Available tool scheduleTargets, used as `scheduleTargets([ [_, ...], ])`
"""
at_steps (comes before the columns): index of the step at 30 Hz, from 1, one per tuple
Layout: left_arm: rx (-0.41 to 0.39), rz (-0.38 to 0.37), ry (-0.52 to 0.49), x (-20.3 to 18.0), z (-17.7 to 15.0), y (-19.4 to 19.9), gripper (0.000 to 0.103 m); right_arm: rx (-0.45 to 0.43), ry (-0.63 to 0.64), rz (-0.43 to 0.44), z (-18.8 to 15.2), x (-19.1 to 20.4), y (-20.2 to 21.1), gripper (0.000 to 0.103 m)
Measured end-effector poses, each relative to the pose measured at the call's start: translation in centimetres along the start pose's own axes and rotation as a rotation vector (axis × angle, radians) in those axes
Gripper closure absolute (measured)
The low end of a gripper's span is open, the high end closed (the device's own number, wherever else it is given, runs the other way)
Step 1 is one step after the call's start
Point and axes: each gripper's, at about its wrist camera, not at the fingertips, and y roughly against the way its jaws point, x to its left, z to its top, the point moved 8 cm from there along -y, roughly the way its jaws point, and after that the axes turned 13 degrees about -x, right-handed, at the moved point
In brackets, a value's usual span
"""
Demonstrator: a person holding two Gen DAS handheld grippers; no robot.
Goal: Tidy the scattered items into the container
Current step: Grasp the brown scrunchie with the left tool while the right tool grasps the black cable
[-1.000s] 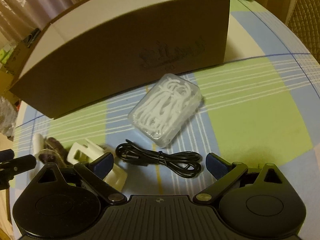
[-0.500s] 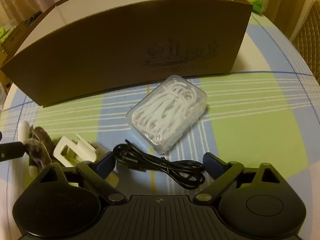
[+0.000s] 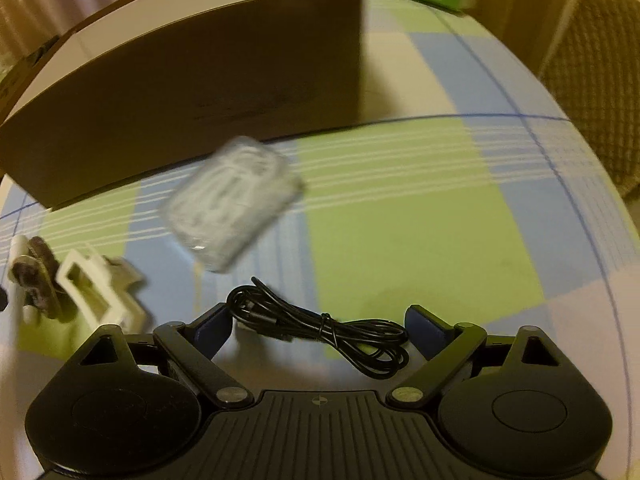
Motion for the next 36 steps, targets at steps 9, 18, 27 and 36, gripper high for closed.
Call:
scheduleTargets([
  [9, 0.054, -0.117, -0.13, -2.4, -1.0, -3.2, 0.031, 0.006, -0.05, -0.039, -0.7, -3.0, 2.0, 0.013],
  [18, 0.079, -0.131, -0.129, -2.7, -2.1, -5.0, 0.062, 0.003, -0.072, -0.034, -1.1, -3.8, 3.1, 0.013],
  [27, 0.068, -0.111, -0.068, -2.6, -1.9, -3.9, 0.076, -0.007, -0.018, 0.039, -1.5, -2.4, 4.4, 0.013],
  [36, 0.041, -0.068, -0.007, -2.7, -1.3, -1.2, 0.077, -0.019, 0.018, 0.072, -1.6, -1.7, 5.1, 0.013],
])
